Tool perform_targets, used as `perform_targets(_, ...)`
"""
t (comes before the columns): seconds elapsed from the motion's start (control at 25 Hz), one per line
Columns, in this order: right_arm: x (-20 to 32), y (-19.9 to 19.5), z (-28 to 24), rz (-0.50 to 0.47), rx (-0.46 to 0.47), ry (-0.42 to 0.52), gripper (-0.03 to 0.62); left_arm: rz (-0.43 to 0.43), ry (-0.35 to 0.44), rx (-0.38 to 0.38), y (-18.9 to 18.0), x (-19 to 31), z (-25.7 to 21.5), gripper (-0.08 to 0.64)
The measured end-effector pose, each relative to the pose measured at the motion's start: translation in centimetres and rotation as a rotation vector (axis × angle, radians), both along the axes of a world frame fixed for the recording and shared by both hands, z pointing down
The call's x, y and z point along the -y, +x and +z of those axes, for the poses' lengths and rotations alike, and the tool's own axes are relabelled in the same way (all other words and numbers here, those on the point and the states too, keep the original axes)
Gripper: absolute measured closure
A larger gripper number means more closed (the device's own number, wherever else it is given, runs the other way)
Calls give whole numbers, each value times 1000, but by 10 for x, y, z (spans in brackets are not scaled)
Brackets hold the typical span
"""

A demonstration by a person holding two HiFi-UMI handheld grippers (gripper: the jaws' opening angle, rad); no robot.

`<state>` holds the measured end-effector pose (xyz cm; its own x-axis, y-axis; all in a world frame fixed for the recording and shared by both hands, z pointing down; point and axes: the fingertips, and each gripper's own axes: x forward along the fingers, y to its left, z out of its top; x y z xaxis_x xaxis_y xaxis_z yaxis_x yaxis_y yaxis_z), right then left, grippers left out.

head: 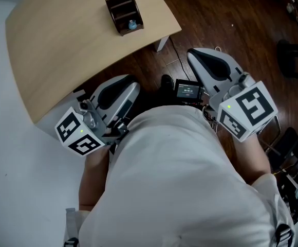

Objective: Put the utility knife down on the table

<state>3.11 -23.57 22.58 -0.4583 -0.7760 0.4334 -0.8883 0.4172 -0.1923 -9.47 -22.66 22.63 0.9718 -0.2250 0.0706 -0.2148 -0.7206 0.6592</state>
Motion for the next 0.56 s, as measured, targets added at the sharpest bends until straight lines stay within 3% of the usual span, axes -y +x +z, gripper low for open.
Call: perform_targets(0.56, 3, -8, -2, -23, -8, 14, 592, -21, -1, -7, -5, 0, -1, 506)
